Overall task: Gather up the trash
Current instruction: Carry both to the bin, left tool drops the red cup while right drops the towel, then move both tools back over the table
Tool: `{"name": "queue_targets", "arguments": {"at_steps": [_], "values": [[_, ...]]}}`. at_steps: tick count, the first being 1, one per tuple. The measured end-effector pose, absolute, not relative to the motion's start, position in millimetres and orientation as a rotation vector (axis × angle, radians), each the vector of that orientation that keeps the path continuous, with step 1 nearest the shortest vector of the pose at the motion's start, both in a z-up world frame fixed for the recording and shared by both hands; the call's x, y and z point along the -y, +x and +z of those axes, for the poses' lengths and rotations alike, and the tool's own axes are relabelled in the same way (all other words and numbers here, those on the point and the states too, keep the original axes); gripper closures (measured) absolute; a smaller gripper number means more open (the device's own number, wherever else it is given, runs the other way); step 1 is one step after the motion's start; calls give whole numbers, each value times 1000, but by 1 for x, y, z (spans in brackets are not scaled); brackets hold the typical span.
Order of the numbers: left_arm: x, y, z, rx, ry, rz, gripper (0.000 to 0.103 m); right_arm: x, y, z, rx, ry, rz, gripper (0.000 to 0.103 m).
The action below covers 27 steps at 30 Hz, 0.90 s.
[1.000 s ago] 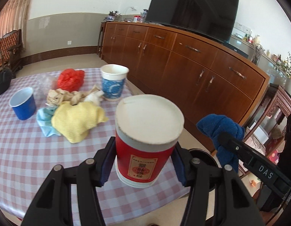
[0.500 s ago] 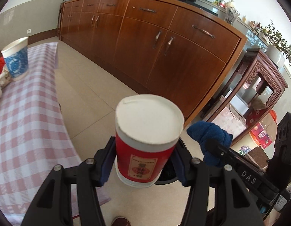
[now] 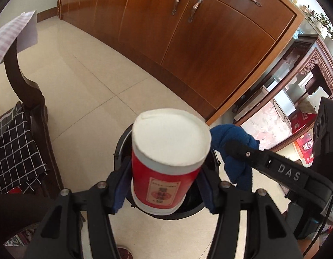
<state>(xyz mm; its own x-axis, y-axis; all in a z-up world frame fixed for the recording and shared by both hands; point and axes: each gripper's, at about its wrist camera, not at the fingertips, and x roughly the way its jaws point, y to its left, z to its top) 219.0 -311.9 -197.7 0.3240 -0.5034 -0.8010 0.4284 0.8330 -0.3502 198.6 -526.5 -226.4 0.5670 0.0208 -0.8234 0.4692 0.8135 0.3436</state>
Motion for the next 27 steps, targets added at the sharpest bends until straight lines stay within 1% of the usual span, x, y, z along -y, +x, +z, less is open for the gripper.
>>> {"name": "queue_targets", "arguments": {"at_steps": [1, 3, 5, 6, 7, 8, 13, 19, 27], "values": [[315, 221, -202, -1093, -82, -613, 40, 531, 201, -230, -947, 588, -297, 62], [319, 223, -209, -1103, -78, -604, 39, 539, 205, -237, -959, 613, -310, 59], [320, 225, -215, -1112, -75, -593, 36, 544, 208, -240, -955, 637, -322, 47], [324, 228, -218, -1122, -81, -591, 31, 546, 209, -240, -949, 632, -332, 44], [324, 230, -221, -1136, -94, -585, 24, 546, 210, -239, -942, 629, -339, 41], [324, 233, -224, -1148, -102, -575, 22, 547, 211, -238, -936, 631, -347, 40], [324, 235, -218, -1136, -103, -563, 22, 553, 201, -221, -863, 630, -411, 40], [319, 219, -175, -1017, -22, -537, 22, 542, 189, -203, -823, 591, -435, 40], [284, 196, -117, -900, -2, -537, 22, 503, 165, -170, -780, 526, -378, 38]]}}
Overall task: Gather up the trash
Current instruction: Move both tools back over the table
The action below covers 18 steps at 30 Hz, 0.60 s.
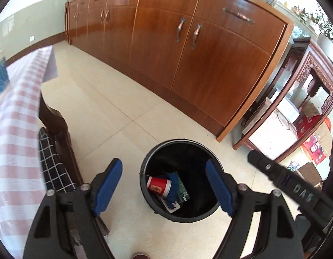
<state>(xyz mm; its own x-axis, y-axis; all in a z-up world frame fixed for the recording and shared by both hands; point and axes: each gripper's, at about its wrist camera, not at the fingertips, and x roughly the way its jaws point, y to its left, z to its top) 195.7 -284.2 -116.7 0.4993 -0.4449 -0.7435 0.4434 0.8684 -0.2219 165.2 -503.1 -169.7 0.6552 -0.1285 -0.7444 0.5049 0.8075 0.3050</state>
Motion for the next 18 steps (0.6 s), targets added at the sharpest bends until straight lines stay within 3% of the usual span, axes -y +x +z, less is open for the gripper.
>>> {"name": "queue_targets", "arguments": {"at_steps": [8, 18], "values": [[205, 176, -71, -781, -40, -455, 22, 439, 154, -123, -712, 456, -247, 30], [75, 174, -56, -717, -103, -186, 22, 326, 177, -86, -674, 348, 4, 27]]}}
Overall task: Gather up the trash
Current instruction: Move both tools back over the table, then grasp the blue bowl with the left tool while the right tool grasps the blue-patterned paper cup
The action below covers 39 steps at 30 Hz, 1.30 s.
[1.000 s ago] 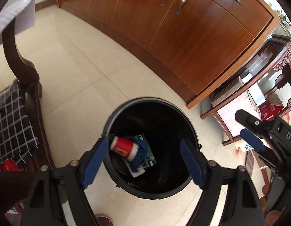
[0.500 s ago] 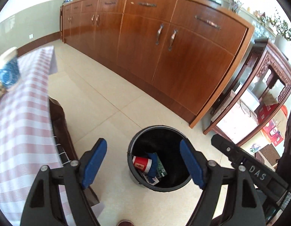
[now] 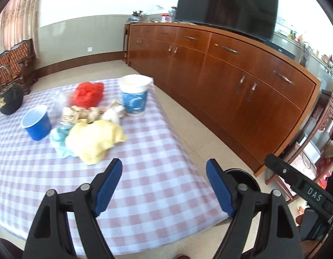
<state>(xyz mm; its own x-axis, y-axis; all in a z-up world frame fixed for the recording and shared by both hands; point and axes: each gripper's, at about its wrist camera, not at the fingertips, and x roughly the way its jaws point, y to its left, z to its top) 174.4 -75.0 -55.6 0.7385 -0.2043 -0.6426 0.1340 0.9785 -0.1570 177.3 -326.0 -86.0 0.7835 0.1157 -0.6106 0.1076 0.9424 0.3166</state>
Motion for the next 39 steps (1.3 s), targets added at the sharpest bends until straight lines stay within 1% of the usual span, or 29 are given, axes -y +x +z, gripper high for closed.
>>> {"name": "queue_targets", "arguments": {"at_steps": [7, 16, 25, 39], "values": [[-12, 169, -61, -695, -156, -18, 22, 250, 197, -77, -680, 281, 140, 27], [-79, 162, -73, -693, -216, 101, 22, 184, 214, -79, -706, 223, 250, 26], [-99, 163, -78, -699, -244, 127, 22, 157, 227, -84, -723, 195, 285, 23], [-95, 184, -87, -723, -213, 137, 22, 142, 252, -96, -743, 213, 318, 21]]}}
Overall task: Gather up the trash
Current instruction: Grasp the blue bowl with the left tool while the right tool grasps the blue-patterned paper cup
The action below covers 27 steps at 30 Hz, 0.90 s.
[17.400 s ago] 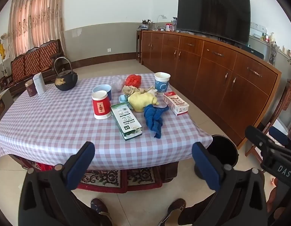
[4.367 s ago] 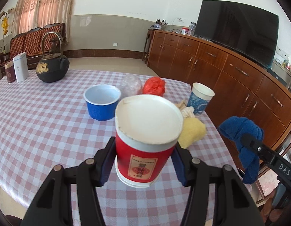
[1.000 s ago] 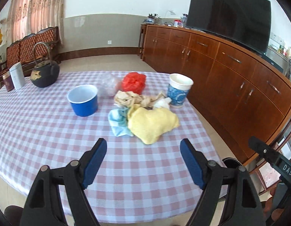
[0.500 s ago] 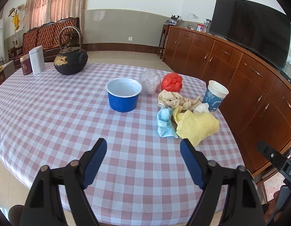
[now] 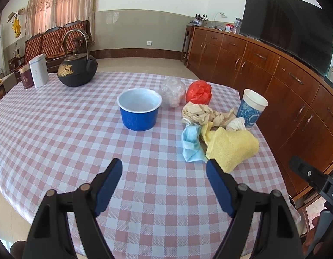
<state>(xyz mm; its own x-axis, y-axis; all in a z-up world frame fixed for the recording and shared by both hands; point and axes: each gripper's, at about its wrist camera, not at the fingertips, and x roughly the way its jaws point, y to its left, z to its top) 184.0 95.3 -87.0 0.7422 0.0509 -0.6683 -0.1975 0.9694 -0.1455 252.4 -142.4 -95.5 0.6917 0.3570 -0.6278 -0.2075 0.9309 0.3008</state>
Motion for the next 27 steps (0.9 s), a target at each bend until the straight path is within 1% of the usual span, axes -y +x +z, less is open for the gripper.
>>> {"name": "queue_targets", "arguments": {"at_steps": [13, 17, 27], "values": [[-117, 226, -98, -745, -249, 160, 22, 132, 294, -108, -763, 186, 305, 19], [-127, 241, -100, -739, -260, 173, 22, 130, 312, -109, -767, 182, 286, 15], [-139, 273, -112, -752, -270, 196, 22, 118, 364, -117, -787, 144, 265, 14]]}}
